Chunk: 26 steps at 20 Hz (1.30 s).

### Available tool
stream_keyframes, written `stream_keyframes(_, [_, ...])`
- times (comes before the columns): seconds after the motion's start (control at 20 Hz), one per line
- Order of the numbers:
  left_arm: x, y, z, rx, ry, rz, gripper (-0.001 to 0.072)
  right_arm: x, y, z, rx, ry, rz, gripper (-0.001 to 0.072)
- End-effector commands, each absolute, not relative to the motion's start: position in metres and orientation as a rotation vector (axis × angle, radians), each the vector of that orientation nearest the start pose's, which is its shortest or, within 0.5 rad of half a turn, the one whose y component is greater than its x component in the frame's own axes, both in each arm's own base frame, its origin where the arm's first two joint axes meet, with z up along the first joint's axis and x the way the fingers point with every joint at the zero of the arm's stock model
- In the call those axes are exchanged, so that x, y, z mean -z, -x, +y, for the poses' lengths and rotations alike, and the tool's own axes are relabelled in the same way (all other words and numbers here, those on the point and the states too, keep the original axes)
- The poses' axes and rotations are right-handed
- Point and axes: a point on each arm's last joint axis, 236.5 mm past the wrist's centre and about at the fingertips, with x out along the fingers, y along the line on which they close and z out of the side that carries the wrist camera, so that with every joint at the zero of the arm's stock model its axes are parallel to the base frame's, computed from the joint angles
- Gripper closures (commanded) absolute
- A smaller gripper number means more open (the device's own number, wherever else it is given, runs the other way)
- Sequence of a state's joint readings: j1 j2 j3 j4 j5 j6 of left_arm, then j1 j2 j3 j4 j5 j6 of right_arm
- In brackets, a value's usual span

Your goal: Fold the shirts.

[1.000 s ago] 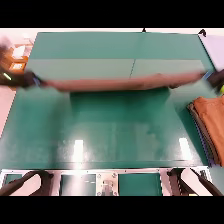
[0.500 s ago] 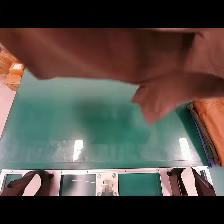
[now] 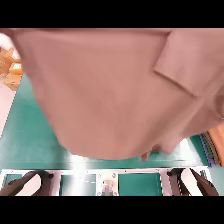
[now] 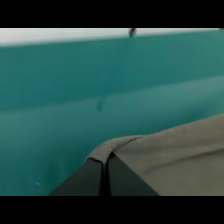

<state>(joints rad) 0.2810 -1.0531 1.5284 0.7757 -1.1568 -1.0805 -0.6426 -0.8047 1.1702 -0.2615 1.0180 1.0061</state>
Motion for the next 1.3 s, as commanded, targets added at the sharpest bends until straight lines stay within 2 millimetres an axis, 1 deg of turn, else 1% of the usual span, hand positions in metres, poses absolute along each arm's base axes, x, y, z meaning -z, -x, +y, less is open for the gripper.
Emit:
stream_keyframes(0.0, [-0.182, -0.468, -0.056, 0.51, 0.257, 0.637, 0.0687, -0.205, -0.431, -0.043, -0.206, -0.708, 0.307, 0.0697])
stream_keyframes(0.05, [-0.146, -0.487, -0.062, 0.511, 0.28, 0.688, 0.0686, -0.164, -0.451, -0.044, -0.181, -0.742, 0.378, 0.0697])
stream_keyframes(0.1, [-0.116, -0.503, -0.065, 0.5, 0.297, 0.723, 0.0686, -0.127, -0.469, -0.044, -0.165, -0.792, 0.443, 0.0697])
stream_keyframes(0.15, [-0.087, -0.519, -0.065, 0.475, 0.317, 0.751, 0.0686, -0.095, -0.484, -0.043, -0.153, -0.844, 0.498, 0.0697])
stream_keyframes(0.2, [-0.063, -0.531, -0.062, 0.442, 0.341, 0.772, 0.0687, -0.067, -0.497, -0.042, -0.147, -0.887, 0.55, 0.0697])
stream_keyframes(0.25, [-0.045, -0.54, -0.058, 0.417, 0.369, 0.792, 0.0687, -0.041, -0.511, -0.043, -0.152, -0.932, 0.595, 0.0697])
stream_keyframes(0.3, [-0.032, -0.547, -0.055, 0.405, 0.386, 0.811, 0.0687, -0.024, -0.522, -0.042, -0.169, -0.975, 0.633, 0.0698])
stream_keyframes(0.35, [-0.024, -0.551, -0.054, 0.404, 0.389, 0.822, 0.0686, -0.01, -0.532, -0.041, -0.189, -1.021, 0.668, 0.0698])
stream_keyframes(0.4, [-0.02, -0.554, -0.053, 0.401, 0.395, 0.828, 0.0686, -0.002, -0.54, -0.04, -0.211, -1.049, 0.691, 0.0698])
stream_keyframes(0.5, [-0.012, -0.557, -0.051, 0.392, 0.394, 0.835, 0.0686, 0.005, -0.551, -0.042, -0.242, -1.077, 0.709, 0.0698])
stream_keyframes(0.6, [-0.003, -0.553, -0.048, 0.38, 0.373, 0.865, 0.0686, 0.011, -0.547, -0.05, -0.234, -1.053, 0.731, 0.0698])
stream_keyframes(0.7, [0.009, -0.542, -0.044, 0.366, 0.347, 0.931, 0.0687, 0.026, -0.529, -0.055, -0.227, -1.023, 0.821, 0.0698])
stream_keyframes(0.8, [0.02, -0.527, -0.045, 0.368, 0.337, 1.01, 0.0686, 0.043, -0.504, -0.055, -0.239, -0.979, 0.938, 0.0699])
stream_keyframes(0.9, [0.034, -0.512, -0.049, 0.379, 0.355, 1.069, 0.0687, 0.054, -0.489, -0.055, -0.234, -0.946, 1.013, 0.0699])
stream_keyframes(1.0, [0.048, -0.501, -0.051, 0.373, 0.373, 1.107, 0.0687, 0.063, -0.478, -0.054, -0.223, -0.928, 1.073, 0.0699])
stream_keyframes(1.1, [0.056, -0.496, -0.051, 0.37, 0.379, 1.124, 0.0687, 0.065, -0.474, -0.052, -0.222, -0.924, 1.097, 0.0699])
stream_keyframes(1.25, [0.063, -0.487, -0.055, 0.377, 0.397, 1.154, 0.0686, 0.074, -0.463, -0.058, -0.165, -0.912, 1.159, 0.0699])
